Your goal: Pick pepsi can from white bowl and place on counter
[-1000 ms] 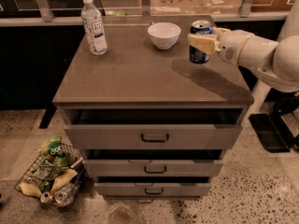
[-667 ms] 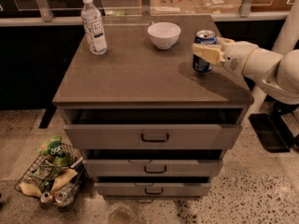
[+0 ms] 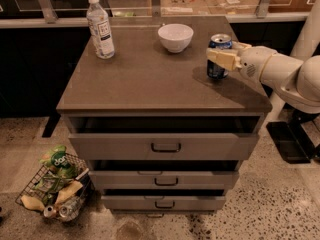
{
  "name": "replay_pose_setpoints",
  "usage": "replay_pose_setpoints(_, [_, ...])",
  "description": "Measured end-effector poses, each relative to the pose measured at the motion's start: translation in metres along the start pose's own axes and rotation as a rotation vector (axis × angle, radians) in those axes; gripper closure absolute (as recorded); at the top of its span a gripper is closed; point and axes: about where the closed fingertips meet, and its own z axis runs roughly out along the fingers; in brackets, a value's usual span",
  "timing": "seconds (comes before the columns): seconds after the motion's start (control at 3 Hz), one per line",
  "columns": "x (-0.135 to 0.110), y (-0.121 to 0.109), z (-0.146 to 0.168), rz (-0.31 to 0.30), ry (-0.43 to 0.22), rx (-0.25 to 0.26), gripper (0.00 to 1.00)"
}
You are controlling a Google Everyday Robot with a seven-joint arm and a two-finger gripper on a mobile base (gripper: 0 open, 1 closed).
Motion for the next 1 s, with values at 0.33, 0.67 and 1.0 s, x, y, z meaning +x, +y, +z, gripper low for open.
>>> replay_pose_setpoints(0.33, [-0.0002,0.0018,0.0019,0.0,0.0,-0.004,0.38])
replay_pose_setpoints(0.67, [-0.0005,0.0037,0.0038,0.0,0.0,-0.008,0.15])
replay_pose_setpoints(1.0, [-0.0007,0.0055,0.0057,0.0,-0.001,-0.012,0.0])
